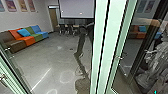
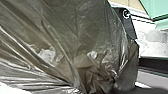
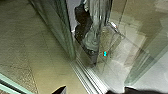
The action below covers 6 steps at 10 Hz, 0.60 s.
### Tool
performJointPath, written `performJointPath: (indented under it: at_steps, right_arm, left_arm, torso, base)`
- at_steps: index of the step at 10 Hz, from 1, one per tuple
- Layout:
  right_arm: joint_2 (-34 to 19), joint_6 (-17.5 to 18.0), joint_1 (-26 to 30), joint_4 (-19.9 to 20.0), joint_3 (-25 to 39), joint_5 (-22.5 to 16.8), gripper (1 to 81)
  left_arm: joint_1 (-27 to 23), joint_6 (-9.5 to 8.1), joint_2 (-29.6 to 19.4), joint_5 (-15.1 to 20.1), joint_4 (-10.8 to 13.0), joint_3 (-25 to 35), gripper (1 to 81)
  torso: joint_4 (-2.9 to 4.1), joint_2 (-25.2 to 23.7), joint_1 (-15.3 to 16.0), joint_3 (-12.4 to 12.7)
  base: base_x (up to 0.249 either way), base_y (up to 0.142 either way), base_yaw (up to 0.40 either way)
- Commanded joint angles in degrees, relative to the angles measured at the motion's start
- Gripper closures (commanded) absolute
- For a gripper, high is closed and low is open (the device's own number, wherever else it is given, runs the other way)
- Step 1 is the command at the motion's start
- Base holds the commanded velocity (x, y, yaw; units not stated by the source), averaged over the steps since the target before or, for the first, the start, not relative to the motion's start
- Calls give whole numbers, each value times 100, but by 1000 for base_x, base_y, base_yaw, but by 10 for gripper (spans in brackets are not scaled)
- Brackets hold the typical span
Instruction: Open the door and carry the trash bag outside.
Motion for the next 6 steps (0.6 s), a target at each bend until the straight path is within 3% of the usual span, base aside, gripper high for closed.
performJointPath:
  at_steps: [1,2,3,6]
  right_arm:
    - [-528,-165,1128,-583,-401,607,10]
    - [-528,-165,1146,-618,-393,615,10]
    - [-519,-165,1146,-636,-393,616,10]
    - [-501,-165,1146,-715,-410,607,10]
  left_arm:
    - [-218,-7,-30,370,-28,67,811]
    - [-219,-7,-21,370,-28,67,811]
    - [-218,-7,-21,362,-28,67,811]
    - [-218,-7,-21,353,-28,67,811]
  torso:
    - [0,0,0,0]
    - [0,0,0,130]
    - [-155,0,0,202]
    - [-371,0,2,502]
  base:
    - [0,0,0]
    - [0,0,0]
    - [0,0,0]
    - [0,0,0]
